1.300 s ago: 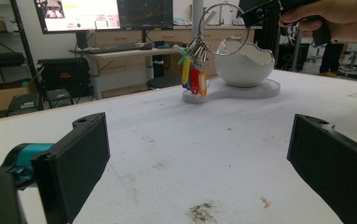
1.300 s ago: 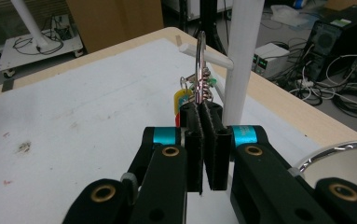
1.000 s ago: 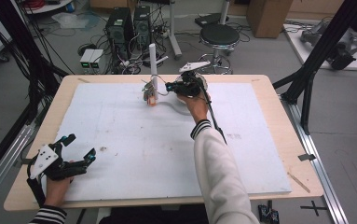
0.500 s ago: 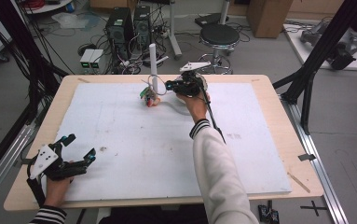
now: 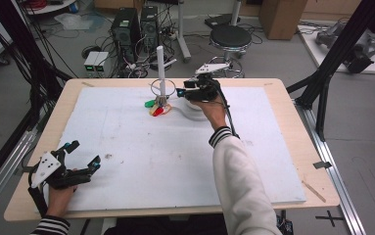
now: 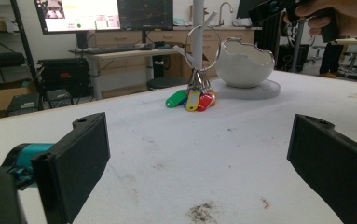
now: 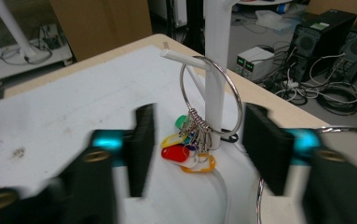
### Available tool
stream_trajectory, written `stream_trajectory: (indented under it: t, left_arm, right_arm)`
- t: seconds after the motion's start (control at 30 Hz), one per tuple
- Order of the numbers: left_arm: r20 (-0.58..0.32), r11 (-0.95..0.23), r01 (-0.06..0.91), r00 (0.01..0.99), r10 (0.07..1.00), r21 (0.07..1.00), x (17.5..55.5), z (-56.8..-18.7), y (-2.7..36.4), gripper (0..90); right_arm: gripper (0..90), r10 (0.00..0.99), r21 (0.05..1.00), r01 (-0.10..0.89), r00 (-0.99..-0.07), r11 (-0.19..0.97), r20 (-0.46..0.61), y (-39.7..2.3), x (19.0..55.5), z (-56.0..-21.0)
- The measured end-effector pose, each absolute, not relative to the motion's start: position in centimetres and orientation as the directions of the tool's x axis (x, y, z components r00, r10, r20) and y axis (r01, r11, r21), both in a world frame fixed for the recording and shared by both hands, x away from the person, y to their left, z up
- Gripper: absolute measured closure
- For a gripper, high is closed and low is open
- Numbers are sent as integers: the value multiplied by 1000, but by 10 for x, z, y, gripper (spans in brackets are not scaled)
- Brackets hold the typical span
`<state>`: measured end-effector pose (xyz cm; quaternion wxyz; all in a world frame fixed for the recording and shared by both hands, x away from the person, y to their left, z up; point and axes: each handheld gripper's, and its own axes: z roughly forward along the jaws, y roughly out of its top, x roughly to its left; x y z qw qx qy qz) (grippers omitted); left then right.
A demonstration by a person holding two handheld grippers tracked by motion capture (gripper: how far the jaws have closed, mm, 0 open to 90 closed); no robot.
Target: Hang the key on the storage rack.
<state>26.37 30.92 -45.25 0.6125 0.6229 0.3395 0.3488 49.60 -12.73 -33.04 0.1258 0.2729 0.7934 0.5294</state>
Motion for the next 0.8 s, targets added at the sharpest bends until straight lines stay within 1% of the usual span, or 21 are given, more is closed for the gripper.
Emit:
stream_trajectory:
  t: [0.03, 0.07, 0.1, 0.13, 0.2, 0.27, 0.33, 0.47, 0.67, 0.8]
  left_arm:
    - [18, -18, -5, 526, 850, 1000, 264, -453, 309, 61]
    - [20, -19, -6, 528, 849, 1000, 264, -453, 309, 61]
    - [20, -19, -8, 527, 849, 1000, 264, -453, 309, 61]
    - [20, -17, -10, 527, 850, 1000, 263, -453, 309, 61]
    - [23, -19, -12, 527, 849, 1000, 263, -453, 309, 61]
    - [24, -18, -17, 525, 851, 1000, 263, -453, 309, 61]
    - [26, -19, -19, 526, 850, 1000, 262, -453, 309, 61]
    - [25, -19, -18, 526, 850, 1000, 262, -453, 309, 61]
    - [24, -18, -17, 525, 851, 1000, 263, -453, 309, 61]
    - [26, -20, -18, 525, 851, 1000, 262, -453, 309, 61]
  right_arm:
    - [165, 594, 912, 304, -800, 274, 88, -130, 492, -330]
    - [80, 614, 915, 300, -786, 270, 77, -131, 490, -331]
    - [48, 642, 911, 295, -766, 287, 46, -134, 486, -330]
    - [9, 644, 903, 291, -765, 315, 22, -137, 483, -329]
    - [8, 624, 900, 274, -781, 338, 3, -146, 476, -329]
    - [8, 603, 908, 262, -797, 326, 13, -155, 467, -329]
    - [8, 592, 913, 241, -806, 329, -1, -165, 457, -330]
    - [8, 590, 920, 231, -807, 315, 0, -188, 439, -335]
    - [8, 605, 933, 216, -796, 288, -2, -222, 410, -350]
    - [9, 612, 947, 209, -791, 244, 17, -243, 388, -371]
